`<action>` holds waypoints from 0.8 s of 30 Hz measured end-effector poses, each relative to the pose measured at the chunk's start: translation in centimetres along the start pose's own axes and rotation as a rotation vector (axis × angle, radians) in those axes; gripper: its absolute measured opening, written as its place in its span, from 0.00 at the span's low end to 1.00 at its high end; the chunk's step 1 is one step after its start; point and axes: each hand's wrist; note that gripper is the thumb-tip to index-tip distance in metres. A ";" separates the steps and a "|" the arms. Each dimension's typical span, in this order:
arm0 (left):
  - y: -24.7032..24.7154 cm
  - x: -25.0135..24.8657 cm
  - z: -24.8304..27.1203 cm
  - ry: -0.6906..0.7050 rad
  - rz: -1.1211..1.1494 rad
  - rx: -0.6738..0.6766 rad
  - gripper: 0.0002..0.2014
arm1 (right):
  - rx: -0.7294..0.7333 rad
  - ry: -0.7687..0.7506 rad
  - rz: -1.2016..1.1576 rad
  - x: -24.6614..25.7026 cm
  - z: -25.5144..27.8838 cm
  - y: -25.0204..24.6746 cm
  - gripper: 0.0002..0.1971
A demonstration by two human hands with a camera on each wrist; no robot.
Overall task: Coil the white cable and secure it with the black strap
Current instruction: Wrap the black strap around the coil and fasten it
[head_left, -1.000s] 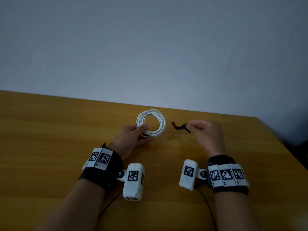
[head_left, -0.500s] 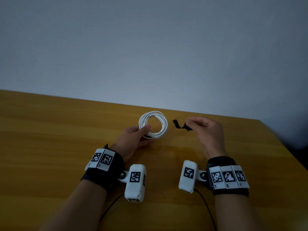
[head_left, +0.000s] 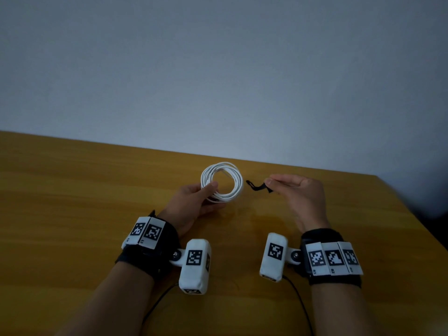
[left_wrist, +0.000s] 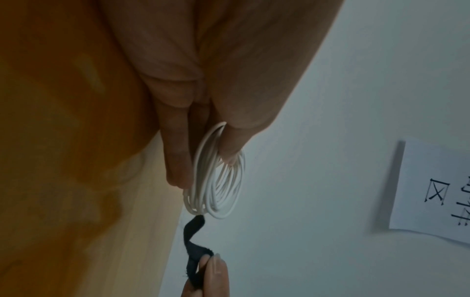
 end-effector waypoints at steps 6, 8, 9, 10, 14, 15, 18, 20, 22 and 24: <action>0.0 0.0 -0.1 0.008 0.000 0.001 0.12 | -0.027 0.015 -0.065 0.0 0.1 0.1 0.08; 0.0 0.1 -0.1 0.011 -0.001 0.000 0.12 | -0.043 0.004 -0.031 0.0 0.1 0.0 0.07; 0.1 0.1 -0.1 0.012 0.000 -0.003 0.12 | -0.044 -0.001 -0.013 0.0 0.0 0.0 0.06; 0.1 0.1 -0.1 0.013 0.001 -0.004 0.12 | -0.043 -0.006 0.004 0.0 0.0 0.0 0.06; 0.1 0.0 0.1 0.010 0.001 0.001 0.12 | -0.025 -0.017 0.036 -0.3 0.1 0.1 0.08; 0.1 0.0 0.1 0.010 0.000 0.003 0.12 | -0.023 -0.018 0.043 -0.4 0.1 0.2 0.08; 0.1 0.0 0.1 0.008 -0.007 0.004 0.12 | -0.054 -0.029 0.082 -0.6 -0.1 0.2 0.10; 0.1 0.0 0.1 0.003 -0.006 0.005 0.12 | -0.052 -0.028 0.064 -0.6 -0.2 0.2 0.14; 0.1 0.0 0.1 0.002 -0.002 0.006 0.12 | -0.018 -0.022 0.037 -0.5 0.0 0.2 0.16; 0.1 -0.1 0.2 0.002 -0.007 0.009 0.12 | 0.002 -0.014 0.044 -0.2 0.1 0.3 0.10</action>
Point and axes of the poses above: each hand's wrist, its own z-axis away from the middle knuckle, its own y-axis out of the palm, x = y × z, and after that the axes turned 3 degrees about x, right-handed
